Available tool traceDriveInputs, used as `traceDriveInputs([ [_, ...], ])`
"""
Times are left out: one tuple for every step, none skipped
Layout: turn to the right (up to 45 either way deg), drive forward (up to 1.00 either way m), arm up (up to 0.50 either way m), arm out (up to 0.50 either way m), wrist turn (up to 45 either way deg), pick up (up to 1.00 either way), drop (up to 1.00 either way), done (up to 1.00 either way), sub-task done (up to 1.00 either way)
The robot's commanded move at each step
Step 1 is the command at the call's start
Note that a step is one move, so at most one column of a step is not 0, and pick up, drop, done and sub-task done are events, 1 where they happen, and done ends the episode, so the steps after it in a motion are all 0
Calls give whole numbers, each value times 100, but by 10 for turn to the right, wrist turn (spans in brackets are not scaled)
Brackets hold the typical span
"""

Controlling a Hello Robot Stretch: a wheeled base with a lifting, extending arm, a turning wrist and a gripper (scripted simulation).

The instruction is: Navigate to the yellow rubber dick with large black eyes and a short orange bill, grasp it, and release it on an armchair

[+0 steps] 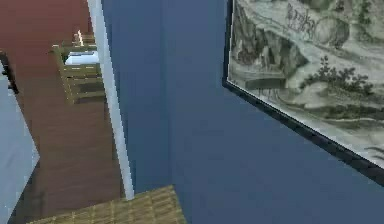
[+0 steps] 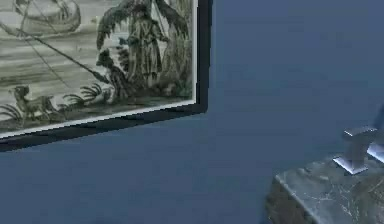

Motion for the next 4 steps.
traceDriveInputs([
  [-450, 0, 0, 0, 0, 0, 0, 0, 0],
  [-270, 0, 0, 0, 0, 0, 0, 0, 0],
  [0, 20, 0, 0, 0, 0, 0, 0, 0],
  [-450, 0, 0, 0, 0, 0, 0, 0, 0],
])
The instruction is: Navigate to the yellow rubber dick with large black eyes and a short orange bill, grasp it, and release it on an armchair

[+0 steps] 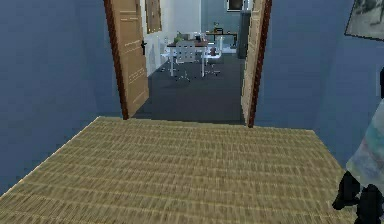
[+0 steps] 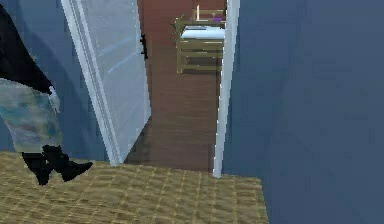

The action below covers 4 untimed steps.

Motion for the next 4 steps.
traceDriveInputs([
  [0, 20, 0, 0, 0, 0, 0, 0, 0],
  [-450, 0, 0, 0, 0, 0, 0, 0, 0],
  [-150, 0, 0, 0, 0, 0, 0, 0, 0],
  [0, 45, 0, 0, 0, 0, 0, 0, 0],
])
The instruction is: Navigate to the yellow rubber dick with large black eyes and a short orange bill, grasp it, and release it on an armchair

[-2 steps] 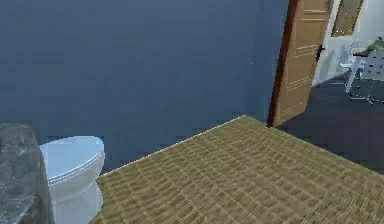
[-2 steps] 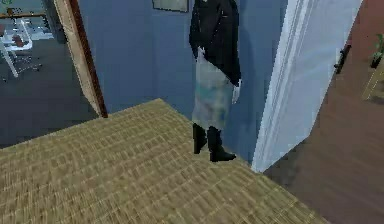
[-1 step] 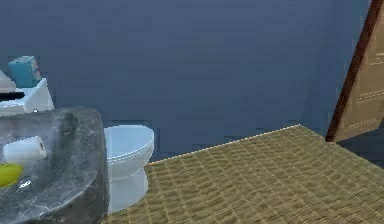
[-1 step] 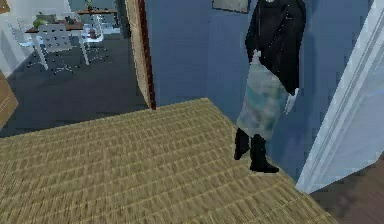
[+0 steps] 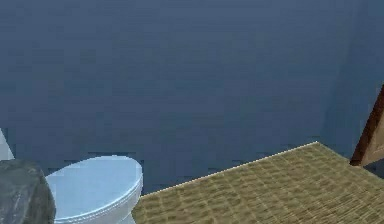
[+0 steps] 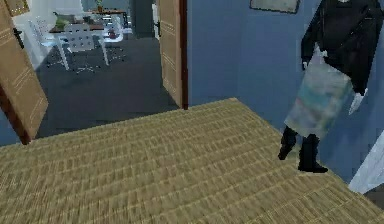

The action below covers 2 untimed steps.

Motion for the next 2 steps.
traceDriveInputs([
  [-90, 0, 0, 0, 0, 0, 0, 0, 0],
  [0, 55, 0, 0, 0, 0, 0, 0, 0],
])
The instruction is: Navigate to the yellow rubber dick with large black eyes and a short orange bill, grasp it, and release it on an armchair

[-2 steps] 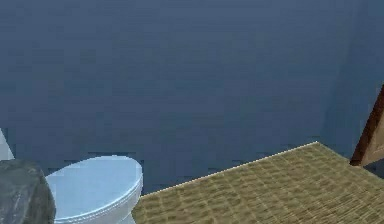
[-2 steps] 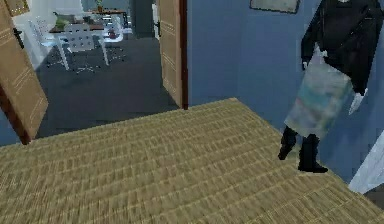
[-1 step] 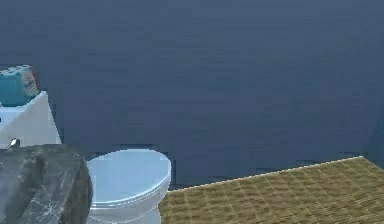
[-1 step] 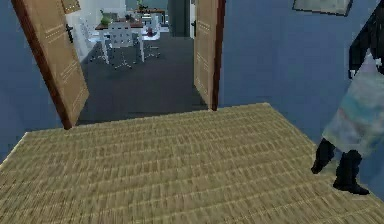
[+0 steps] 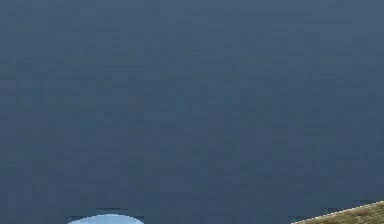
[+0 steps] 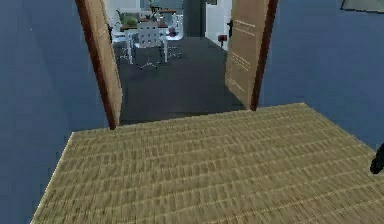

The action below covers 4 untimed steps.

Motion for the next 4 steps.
traceDriveInputs([
  [-150, 0, 0, 0, 0, 0, 0, 0, 0],
  [0, 5, 0, 0, 0, 0, 0, 0, 0],
  [450, 0, 0, 0, 0, 0, 0, 0, 0],
  [450, 0, 0, 0, 0, 0, 0, 0, 0],
])
